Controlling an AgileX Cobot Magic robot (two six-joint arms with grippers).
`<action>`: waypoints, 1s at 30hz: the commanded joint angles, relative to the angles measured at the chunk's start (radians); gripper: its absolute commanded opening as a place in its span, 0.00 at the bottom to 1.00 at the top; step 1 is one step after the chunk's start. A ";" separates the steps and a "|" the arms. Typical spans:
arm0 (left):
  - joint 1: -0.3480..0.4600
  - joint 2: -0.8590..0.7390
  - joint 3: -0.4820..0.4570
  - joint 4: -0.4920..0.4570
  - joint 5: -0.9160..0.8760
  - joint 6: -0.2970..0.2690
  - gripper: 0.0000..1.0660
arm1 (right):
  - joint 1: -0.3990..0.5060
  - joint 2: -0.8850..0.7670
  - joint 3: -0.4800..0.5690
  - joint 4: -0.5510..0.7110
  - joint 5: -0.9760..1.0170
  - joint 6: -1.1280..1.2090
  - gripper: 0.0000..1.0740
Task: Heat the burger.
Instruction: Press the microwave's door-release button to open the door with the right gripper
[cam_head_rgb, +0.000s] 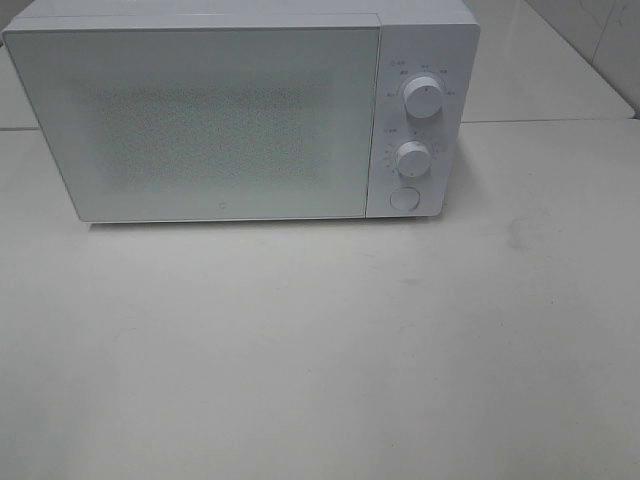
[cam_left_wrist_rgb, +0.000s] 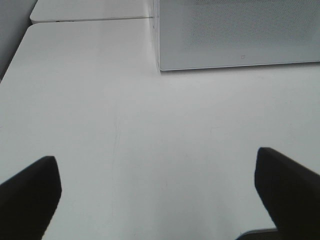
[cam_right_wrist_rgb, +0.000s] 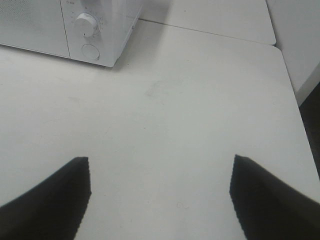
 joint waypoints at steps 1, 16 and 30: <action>-0.004 -0.005 0.003 -0.007 -0.013 -0.006 0.92 | -0.006 -0.030 0.004 -0.002 -0.016 -0.006 0.70; -0.004 -0.005 0.003 -0.007 -0.013 -0.006 0.92 | -0.006 0.070 -0.022 -0.002 -0.171 -0.005 0.70; -0.004 -0.005 0.003 -0.007 -0.013 -0.006 0.92 | -0.006 0.433 -0.022 -0.001 -0.631 -0.004 0.70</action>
